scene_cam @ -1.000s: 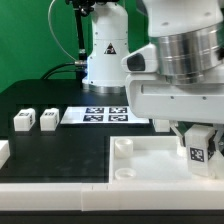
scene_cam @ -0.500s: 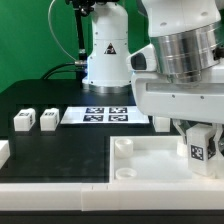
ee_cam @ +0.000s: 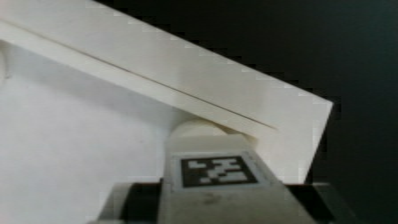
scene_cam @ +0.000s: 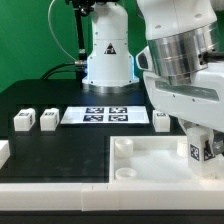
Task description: Assemble one leg
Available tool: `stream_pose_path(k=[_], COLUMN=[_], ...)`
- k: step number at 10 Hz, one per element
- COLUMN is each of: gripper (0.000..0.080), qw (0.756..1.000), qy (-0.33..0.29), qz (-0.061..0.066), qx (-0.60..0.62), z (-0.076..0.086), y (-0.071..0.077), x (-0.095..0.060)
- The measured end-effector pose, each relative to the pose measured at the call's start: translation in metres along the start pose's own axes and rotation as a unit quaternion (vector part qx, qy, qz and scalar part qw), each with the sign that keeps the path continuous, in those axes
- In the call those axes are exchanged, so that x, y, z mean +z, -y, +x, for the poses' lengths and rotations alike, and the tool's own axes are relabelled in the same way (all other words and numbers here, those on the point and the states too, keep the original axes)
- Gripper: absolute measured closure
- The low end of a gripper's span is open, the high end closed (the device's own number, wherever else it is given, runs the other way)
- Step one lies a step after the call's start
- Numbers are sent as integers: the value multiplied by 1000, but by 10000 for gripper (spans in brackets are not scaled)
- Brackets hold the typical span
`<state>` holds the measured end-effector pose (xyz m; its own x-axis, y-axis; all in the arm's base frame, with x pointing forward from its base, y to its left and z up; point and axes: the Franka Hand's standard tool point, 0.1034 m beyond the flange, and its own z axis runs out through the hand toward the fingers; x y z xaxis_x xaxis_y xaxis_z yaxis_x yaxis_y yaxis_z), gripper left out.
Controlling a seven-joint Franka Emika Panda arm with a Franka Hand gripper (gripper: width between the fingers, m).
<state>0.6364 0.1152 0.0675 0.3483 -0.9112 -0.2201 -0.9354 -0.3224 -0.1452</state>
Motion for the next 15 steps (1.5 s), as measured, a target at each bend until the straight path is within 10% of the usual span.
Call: stream_pose_path(k=[2,3,6,8,11,13,15], gripper=[438,249,154,151,150,150,411], qw=[1000,999,958,930,805,793,811], qy=[0,0,-9,-9,-42,-44,-45], qz=[-1,-1,-13,-16,-53,-55,-53], qx=[-28,-35,-285,-367,-589,-605,-580], z=[0,0,-1,1,-6,-6,-6], y=[-1,-1,-2,-2,8,8,8], x=[1,1,2,2,-5,-5,-4])
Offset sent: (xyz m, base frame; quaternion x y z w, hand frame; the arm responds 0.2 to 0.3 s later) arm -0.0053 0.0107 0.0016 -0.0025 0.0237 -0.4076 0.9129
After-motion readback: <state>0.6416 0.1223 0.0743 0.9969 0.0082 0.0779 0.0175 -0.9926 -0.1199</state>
